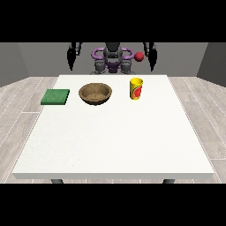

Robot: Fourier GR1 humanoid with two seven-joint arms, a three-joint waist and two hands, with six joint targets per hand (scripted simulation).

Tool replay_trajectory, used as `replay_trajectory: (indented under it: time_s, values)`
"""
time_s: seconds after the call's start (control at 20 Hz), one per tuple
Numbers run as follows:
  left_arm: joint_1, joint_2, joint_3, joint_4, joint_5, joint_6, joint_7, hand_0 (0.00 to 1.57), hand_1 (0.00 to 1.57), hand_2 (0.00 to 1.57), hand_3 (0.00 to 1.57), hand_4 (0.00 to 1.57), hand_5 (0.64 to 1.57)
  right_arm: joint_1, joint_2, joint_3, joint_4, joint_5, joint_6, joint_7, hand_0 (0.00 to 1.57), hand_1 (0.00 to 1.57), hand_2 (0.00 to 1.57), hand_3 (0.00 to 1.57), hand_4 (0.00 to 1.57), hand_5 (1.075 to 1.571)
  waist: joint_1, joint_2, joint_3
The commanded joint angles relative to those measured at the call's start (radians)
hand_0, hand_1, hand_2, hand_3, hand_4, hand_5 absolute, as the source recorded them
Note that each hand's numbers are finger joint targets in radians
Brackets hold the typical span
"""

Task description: Pick the cup and pour the ball into the bowl, then pick the bowl and place it on the pad

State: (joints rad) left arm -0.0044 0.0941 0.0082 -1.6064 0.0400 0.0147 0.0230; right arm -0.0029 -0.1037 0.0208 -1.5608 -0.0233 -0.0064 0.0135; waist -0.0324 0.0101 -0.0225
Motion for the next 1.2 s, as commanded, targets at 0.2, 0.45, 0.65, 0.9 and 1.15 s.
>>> replay_trajectory:
  time_s: [0.2,0.45,0.65,0.9,1.15]
  values:
    - [-0.018,0.043,0.005,-0.101,0.003,-0.006,0.090,0.00,0.00,0.00,0.00,0.00,1.524,-0.008,-0.049,-0.018,-0.094,-0.007,0.006,0.091,0.00,0.00,0.00,0.00,0.00,1.568,-0.008,-0.257,0.0201]
    - [0.189,-0.091,-0.197,-0.233,0.153,0.012,0.051,0.00,0.00,0.00,0.00,0.00,1.536,0.054,-0.020,-0.122,-0.076,-0.128,0.009,0.031,0.00,0.00,0.00,0.00,0.00,1.566,0.088,-0.318,0.0225]
    - [0.237,-0.093,-0.283,-0.322,0.057,0.060,-0.003,0.00,0.00,0.00,0.00,0.00,1.507,0.068,0.023,-0.076,-0.142,-0.093,-0.011,-0.005,0.00,0.00,0.00,0.00,0.00,1.566,0.075,-0.213,0.0225]
    - [0.061,-0.080,-0.235,-0.297,-0.024,0.059,-0.030,0.00,0.00,0.00,0.00,0.00,1.437,-0.036,0.006,-0.125,-0.003,-0.103,0.027,-0.143,0.00,0.00,0.00,0.00,0.00,1.564,0.097,-0.045,0.0231]
    - [-0.102,-0.047,-0.091,-0.114,-0.035,0.061,-0.163,0.00,0.00,0.00,0.00,0.00,1.335,-0.157,0.005,-0.091,-0.013,-0.108,0.054,-0.134,0.00,0.00,0.00,0.00,0.00,1.566,0.025,0.116,0.0224]
